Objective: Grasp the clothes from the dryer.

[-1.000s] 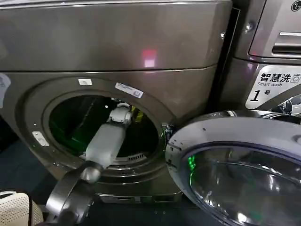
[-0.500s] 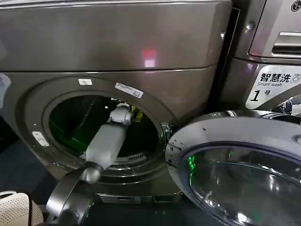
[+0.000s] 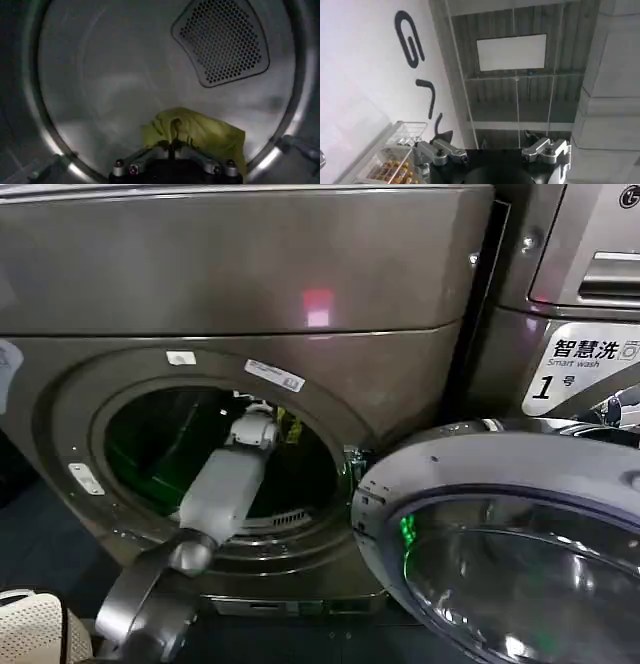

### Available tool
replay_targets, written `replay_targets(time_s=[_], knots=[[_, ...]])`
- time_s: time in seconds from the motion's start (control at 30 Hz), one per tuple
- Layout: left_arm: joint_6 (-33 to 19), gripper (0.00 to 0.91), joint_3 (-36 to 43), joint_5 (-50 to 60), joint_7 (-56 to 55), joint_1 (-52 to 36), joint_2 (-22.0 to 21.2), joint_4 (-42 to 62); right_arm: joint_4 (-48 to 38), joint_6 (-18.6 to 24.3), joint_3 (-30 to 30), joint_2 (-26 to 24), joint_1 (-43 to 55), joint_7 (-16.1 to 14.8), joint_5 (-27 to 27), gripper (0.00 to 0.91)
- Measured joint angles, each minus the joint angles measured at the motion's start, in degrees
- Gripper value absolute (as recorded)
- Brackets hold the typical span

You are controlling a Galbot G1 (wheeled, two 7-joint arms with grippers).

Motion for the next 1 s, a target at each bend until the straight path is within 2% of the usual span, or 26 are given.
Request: replay_targets(time_s=[1.0], knots=[[0.0,0.000,0.1,0.2,0.5,-0.1,0.3,0.1,0.1,-0.2,-0.3,0.3,0.2,0.0,-0.6,0.907]])
